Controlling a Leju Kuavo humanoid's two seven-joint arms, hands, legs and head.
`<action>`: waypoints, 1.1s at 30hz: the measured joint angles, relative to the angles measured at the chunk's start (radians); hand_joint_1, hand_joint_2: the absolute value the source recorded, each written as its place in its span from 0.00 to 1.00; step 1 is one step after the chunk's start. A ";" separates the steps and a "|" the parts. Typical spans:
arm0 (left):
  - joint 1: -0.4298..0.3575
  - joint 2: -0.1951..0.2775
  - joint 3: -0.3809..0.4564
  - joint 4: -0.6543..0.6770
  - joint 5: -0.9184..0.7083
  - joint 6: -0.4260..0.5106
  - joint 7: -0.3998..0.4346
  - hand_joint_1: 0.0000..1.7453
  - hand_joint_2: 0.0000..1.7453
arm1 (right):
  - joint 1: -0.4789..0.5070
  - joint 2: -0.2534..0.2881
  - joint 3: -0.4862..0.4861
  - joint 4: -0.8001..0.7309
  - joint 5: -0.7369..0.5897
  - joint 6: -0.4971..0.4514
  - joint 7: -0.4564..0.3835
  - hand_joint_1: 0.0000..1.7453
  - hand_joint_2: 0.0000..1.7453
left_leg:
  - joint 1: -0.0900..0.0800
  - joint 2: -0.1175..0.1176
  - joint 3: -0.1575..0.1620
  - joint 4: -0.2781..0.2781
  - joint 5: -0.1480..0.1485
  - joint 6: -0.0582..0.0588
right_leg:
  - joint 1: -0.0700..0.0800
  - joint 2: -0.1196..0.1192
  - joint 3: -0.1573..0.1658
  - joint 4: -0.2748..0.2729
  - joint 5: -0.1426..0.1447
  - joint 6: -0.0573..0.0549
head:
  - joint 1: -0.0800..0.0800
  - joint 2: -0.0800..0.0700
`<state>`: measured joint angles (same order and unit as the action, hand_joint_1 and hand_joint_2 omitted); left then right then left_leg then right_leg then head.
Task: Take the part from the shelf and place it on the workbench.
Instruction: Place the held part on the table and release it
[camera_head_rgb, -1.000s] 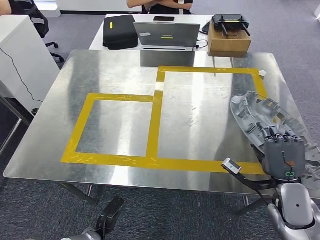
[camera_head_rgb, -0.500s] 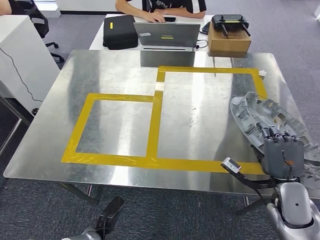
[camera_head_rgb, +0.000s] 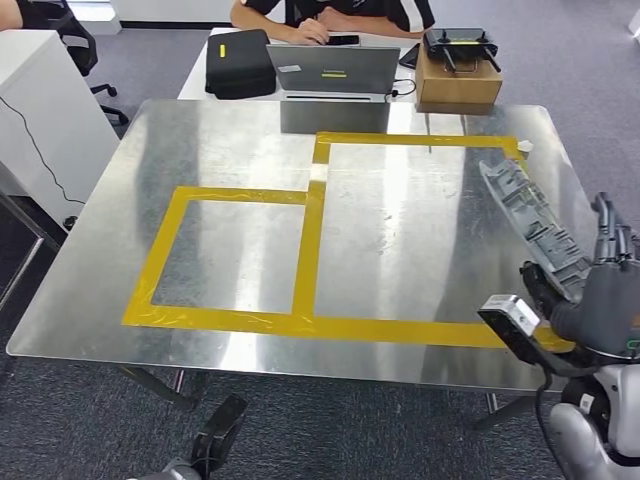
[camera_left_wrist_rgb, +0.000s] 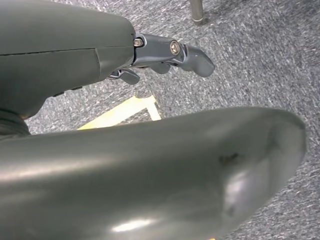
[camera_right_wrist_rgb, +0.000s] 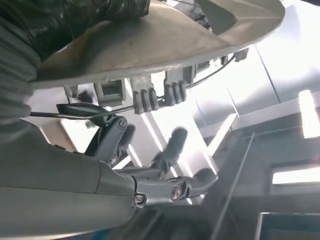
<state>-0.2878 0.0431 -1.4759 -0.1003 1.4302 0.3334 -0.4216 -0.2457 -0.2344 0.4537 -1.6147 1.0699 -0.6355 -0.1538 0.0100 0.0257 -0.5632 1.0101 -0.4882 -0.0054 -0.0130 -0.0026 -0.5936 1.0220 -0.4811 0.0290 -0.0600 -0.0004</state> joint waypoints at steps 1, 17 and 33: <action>0.001 0.000 0.000 0.000 0.001 0.000 -0.001 0.00 0.00 | 0.002 0.001 -0.014 -0.026 -0.033 0.014 -0.011 0.00 1.00 | 0.000 0.000 0.000 0.000 0.000 0.000 | 0.000 0.000 0.000 0.000 0.000 0.000 | 0.000 0.000; 0.001 -0.004 0.000 0.000 -0.032 0.001 0.006 0.00 0.00 | 0.005 0.057 -0.084 -0.140 -0.093 0.030 -0.124 0.00 1.00 | 0.000 0.000 0.000 0.000 0.000 0.000 | 0.000 0.000 0.000 0.000 0.000 0.000 | 0.000 0.000; 0.004 -0.016 0.000 -0.001 -0.016 -0.003 0.003 0.00 0.00 | 0.113 0.175 -0.114 0.113 -0.648 0.388 -0.229 0.00 1.00 | 0.000 -0.001 0.001 0.000 0.000 0.000 | 0.000 -0.001 0.001 0.000 0.000 0.000 | 0.000 0.000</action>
<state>-0.2835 0.0267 -1.4759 -0.1015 1.4140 0.3301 -0.4187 -0.1324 -0.0597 0.3399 -1.5013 0.4222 -0.2474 -0.3826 0.0101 0.0248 -0.5626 1.0101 -0.4879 -0.0053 -0.0129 -0.0032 -0.5929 1.0220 -0.4809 0.0290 -0.0600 -0.0006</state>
